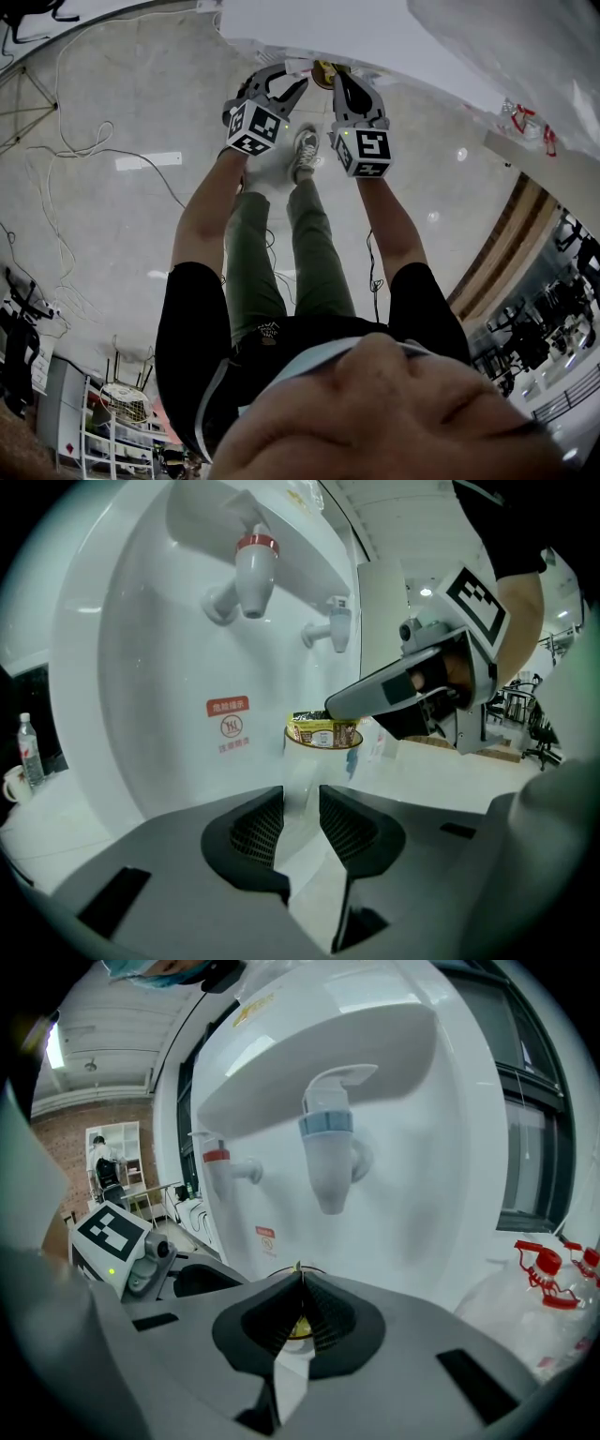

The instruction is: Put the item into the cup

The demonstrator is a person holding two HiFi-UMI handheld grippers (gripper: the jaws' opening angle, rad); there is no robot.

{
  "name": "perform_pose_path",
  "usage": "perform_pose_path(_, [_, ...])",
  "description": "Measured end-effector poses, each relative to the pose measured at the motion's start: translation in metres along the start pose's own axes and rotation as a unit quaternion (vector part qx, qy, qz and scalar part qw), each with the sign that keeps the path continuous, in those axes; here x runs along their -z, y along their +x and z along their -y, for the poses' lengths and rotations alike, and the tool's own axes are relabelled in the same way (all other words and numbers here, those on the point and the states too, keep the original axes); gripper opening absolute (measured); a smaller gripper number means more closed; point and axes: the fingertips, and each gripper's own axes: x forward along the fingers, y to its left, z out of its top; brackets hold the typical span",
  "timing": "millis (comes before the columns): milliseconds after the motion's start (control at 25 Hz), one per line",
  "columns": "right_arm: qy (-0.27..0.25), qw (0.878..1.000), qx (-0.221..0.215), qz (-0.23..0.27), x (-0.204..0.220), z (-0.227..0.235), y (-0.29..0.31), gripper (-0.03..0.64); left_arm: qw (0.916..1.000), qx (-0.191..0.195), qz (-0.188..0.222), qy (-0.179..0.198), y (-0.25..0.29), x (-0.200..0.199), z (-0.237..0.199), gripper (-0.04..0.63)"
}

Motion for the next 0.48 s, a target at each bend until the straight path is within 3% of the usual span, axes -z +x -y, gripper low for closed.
perform_pose_path(200, [-0.009,1.0,-0.002,-0.012,0.006,0.001,0.004,0.041,1.0,-0.005,0.003,-0.002,0.001,-0.001,-0.003,0.1])
perform_pose_path(480, [-0.02,0.999,0.0,-0.029,0.012,0.003,0.01,0.043,1.0,-0.005,0.003,-0.001,0.002,-0.001,-0.003,0.098])
